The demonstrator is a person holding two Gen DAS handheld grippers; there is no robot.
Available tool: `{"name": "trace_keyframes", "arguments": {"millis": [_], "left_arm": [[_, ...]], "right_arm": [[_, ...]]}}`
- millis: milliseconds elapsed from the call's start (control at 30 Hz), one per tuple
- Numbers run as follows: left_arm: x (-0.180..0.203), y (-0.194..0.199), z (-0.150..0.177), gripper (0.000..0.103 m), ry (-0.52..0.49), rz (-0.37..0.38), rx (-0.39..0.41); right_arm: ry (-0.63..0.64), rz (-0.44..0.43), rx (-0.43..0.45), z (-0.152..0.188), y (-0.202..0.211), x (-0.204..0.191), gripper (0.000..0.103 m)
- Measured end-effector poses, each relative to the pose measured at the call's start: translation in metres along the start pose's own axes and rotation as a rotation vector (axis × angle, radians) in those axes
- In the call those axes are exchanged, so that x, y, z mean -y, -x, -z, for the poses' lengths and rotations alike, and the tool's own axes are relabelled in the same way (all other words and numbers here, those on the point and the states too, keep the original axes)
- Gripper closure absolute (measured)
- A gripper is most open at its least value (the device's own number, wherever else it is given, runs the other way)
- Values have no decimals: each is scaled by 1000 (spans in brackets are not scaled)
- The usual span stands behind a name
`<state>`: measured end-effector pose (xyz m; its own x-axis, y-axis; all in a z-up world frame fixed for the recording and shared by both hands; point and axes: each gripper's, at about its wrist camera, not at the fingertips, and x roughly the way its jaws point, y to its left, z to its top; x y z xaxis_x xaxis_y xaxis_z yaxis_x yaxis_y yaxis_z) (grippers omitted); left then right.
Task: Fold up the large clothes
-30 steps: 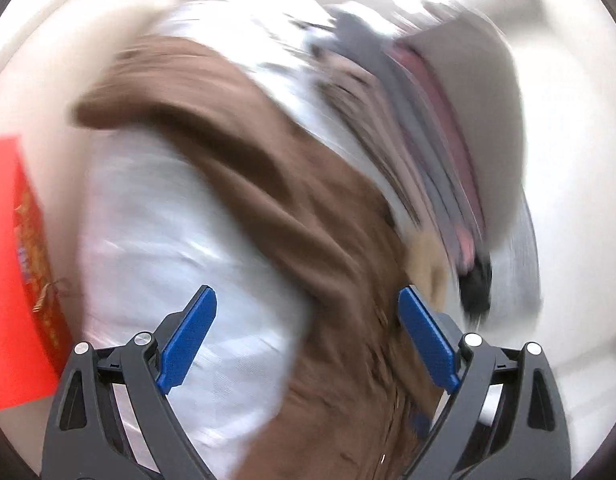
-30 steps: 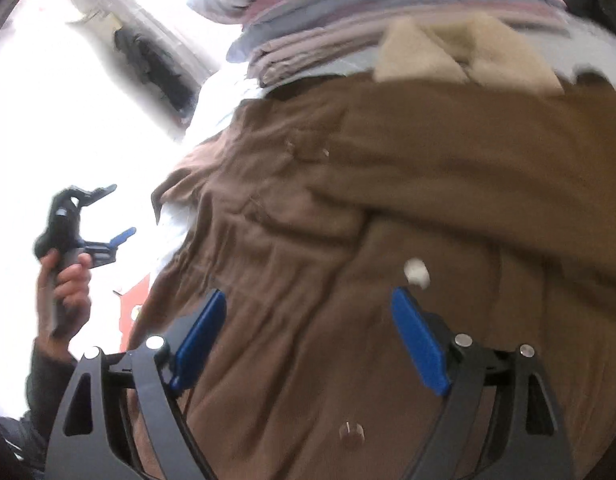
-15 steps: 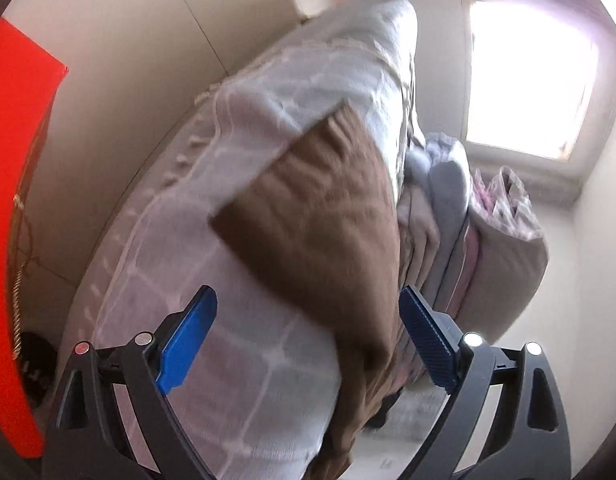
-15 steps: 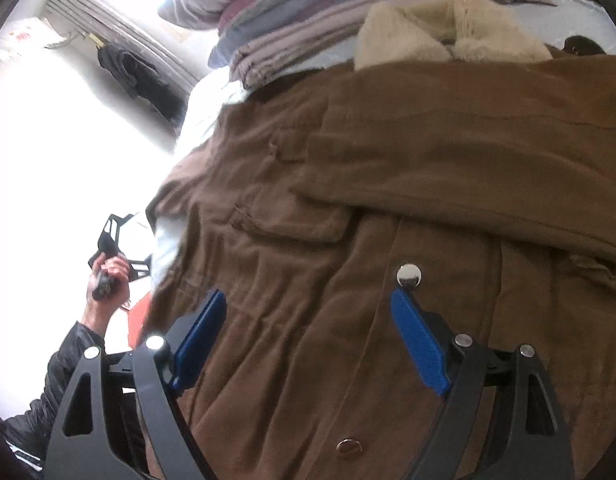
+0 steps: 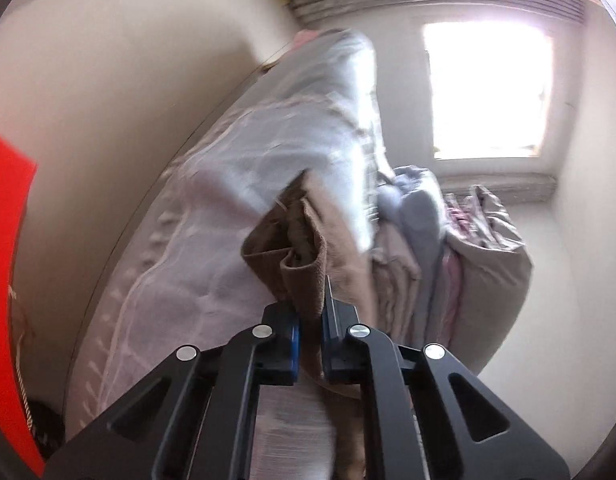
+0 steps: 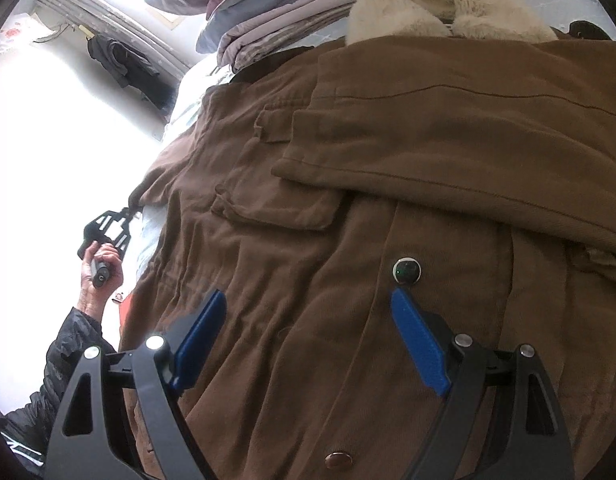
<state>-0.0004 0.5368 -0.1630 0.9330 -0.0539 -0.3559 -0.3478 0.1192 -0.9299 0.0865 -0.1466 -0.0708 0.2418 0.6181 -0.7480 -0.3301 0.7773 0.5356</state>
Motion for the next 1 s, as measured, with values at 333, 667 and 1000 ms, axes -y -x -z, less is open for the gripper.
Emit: {"name": "trace_keyframes", "arguments": {"millis": [333,667,1000], "left_arm": [[157,2,36,97,-191,203,-44],[335,-35,262,97,-530,394,-354],[254,-171,566,94,-766,147,-849]], "right_arm": [[-109,-81,106,-8,40,17,21],[-289,-234,352,-6,144,55,20],[-498,-328,545,23,217,129,20]]}}
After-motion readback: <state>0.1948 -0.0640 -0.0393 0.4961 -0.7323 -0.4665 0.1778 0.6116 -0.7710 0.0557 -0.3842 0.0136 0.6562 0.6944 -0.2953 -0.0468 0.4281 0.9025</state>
